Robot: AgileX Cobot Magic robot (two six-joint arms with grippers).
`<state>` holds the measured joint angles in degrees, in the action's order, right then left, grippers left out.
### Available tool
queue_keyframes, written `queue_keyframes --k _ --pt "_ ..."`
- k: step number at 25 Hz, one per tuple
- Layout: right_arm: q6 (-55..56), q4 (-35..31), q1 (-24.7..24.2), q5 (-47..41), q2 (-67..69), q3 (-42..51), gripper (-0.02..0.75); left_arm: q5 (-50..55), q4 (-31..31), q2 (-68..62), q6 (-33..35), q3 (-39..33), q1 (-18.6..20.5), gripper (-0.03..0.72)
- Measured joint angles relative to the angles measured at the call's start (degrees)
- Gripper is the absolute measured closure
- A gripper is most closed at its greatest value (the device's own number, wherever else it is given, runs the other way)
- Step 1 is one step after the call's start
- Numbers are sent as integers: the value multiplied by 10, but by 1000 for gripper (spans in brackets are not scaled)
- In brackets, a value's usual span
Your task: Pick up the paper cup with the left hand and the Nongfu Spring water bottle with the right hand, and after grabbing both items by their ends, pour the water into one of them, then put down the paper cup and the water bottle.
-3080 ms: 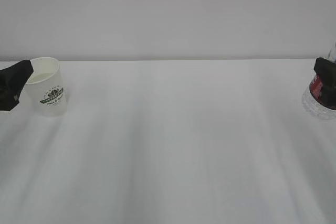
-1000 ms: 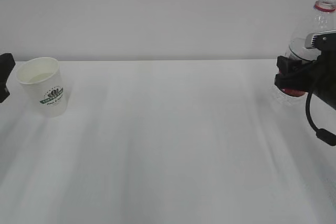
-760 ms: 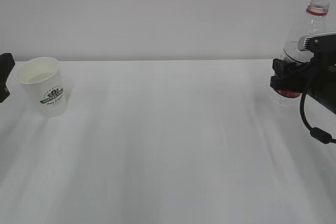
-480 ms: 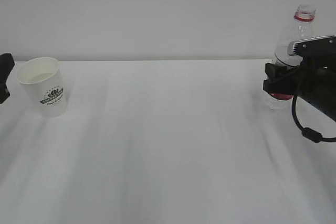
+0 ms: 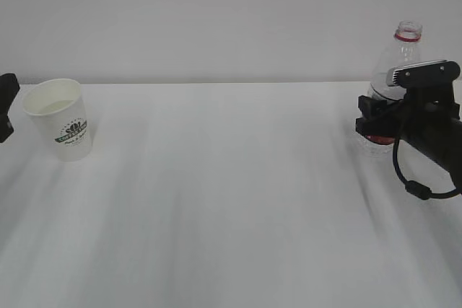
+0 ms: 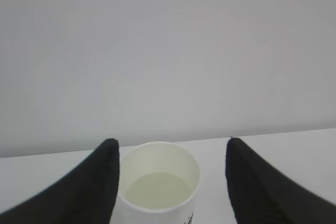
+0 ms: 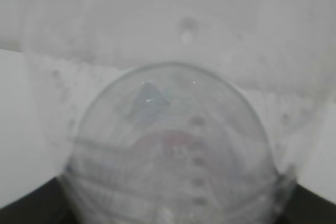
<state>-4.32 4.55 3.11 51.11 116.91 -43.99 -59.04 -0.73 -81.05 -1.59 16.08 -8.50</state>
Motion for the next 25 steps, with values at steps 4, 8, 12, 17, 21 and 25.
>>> queue_keyframes --k 4,8,12,17,21,25 --pt "0 0 0 0 0 0 254 0 0 0 0 0 0 229" --pt "-1 0 0 0 0 0 181 -1 0 0 0 0 0 232" --pt "4 0 0 2 0 -1 150 -1 0 0 0 0 0 234" --pt "30 5 0 0 0 -3 146 -1 0 0 1 0 0 234" --pt "34 8 0 -6 -9 -3 147 1 0 0 1 0 0 234" --pt "34 12 0 -28 -35 -3 147 1 0 0 1 0 0 235"
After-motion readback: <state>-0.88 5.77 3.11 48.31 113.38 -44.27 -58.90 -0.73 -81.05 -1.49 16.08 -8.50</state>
